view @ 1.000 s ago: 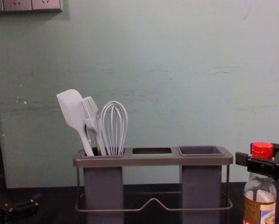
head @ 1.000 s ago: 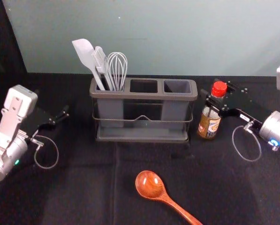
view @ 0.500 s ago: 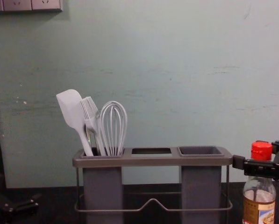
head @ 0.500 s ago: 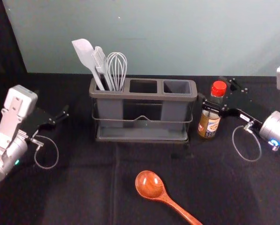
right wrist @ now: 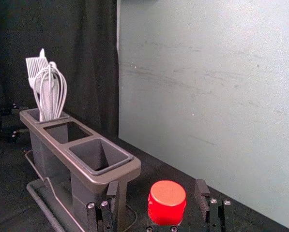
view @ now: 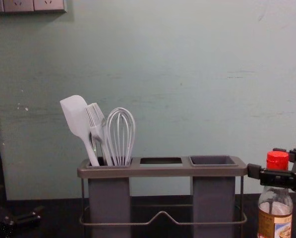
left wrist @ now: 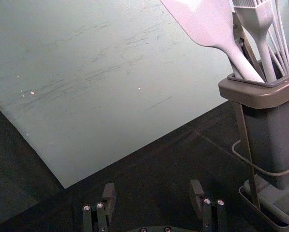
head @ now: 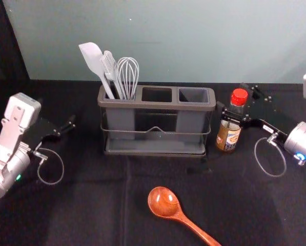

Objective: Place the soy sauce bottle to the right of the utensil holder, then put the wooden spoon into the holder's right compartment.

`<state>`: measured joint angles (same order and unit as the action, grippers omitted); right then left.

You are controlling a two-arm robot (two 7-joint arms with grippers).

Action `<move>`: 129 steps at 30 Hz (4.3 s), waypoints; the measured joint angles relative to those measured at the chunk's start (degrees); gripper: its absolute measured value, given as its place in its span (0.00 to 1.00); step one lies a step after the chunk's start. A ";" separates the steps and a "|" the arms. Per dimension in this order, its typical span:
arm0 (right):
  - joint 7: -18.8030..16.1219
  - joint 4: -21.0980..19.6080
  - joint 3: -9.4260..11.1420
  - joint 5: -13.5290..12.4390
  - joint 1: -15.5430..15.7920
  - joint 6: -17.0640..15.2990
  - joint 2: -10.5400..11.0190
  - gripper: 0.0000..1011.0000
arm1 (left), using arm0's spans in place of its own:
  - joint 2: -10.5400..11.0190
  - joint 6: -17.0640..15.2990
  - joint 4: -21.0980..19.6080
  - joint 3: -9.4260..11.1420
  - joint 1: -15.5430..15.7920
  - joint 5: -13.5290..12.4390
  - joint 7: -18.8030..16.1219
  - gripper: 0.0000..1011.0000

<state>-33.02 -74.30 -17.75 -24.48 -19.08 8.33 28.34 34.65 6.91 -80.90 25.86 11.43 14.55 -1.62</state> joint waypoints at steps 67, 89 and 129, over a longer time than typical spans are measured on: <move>7.33 -37.77 -14.53 0.90 7.21 -48.82 11.30 0.99 | 0.00 0.00 0.00 0.00 0.00 0.00 0.00 0.99; 6.03 -27.87 -21.54 8.32 -0.33 -54.01 3.19 0.99 | 0.00 0.00 0.00 0.00 0.00 0.00 0.00 0.99; 3.31 -23.26 -21.94 15.09 -1.39 -54.85 -1.69 0.99 | 0.00 0.00 0.00 0.00 0.00 0.00 0.00 0.99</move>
<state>-29.71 -97.56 -39.68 -9.40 -20.46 -46.53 26.65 34.64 6.91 -80.90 25.86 11.43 14.55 -1.62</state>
